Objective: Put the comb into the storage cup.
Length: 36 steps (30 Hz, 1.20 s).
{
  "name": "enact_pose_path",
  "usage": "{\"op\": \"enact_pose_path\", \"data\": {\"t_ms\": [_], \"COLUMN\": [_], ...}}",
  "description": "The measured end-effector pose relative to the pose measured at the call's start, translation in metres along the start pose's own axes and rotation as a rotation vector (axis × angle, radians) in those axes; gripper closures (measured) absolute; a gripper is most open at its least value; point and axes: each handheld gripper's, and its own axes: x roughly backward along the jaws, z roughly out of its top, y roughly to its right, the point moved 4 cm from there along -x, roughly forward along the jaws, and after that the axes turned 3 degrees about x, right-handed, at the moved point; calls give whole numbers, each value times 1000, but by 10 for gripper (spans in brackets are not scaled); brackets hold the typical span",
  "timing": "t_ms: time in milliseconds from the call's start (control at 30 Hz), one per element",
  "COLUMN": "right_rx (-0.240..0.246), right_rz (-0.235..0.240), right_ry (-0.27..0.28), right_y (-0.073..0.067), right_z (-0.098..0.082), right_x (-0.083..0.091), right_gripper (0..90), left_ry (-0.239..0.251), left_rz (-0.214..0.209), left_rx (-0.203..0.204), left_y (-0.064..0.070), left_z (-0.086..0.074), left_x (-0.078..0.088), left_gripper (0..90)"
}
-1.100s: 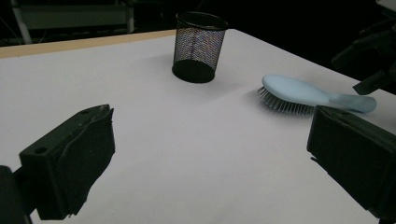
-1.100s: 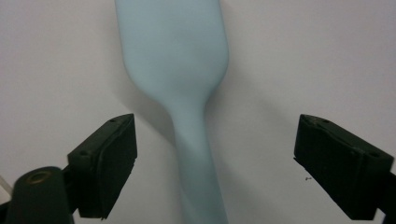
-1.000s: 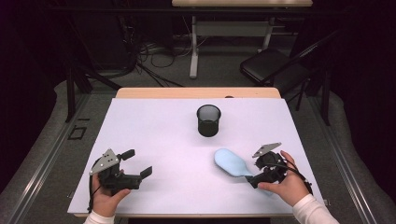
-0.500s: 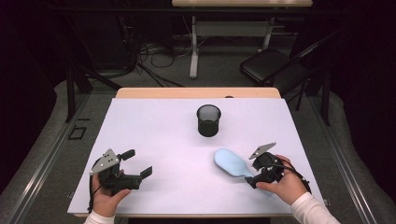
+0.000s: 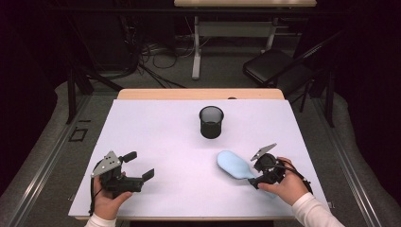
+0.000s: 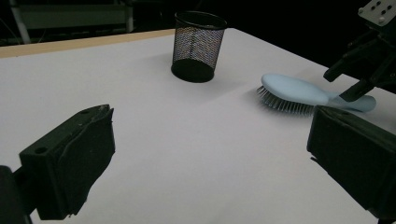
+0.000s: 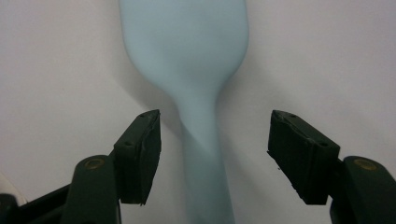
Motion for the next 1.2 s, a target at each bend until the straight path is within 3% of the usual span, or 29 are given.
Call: {"op": "enact_pose_path", "data": {"t_ms": [333,467,767,967,1200], "right_rx": [-1,-21,-4,12,-7], "right_rz": [14,22,37,18,23], "right_ry": [-35,-33,-22,-9,-5], "right_y": [1,1,-2,-1,-1], "right_z": [0,0,0,1,2], "right_x": [-9,-12,-18,-20,-20], "right_gripper": [389,422,463,469,490], "left_ry": [0,1,-1,0,-2], "left_rz": [1,0,1,2,1], "left_rx": [2,2,1,4,2], "left_y": [0,0,0,-1,-1], "left_z": [0,0,0,0,0], "left_x": [0,0,0,0,0], "left_gripper": [11,11,11,11,11]}}
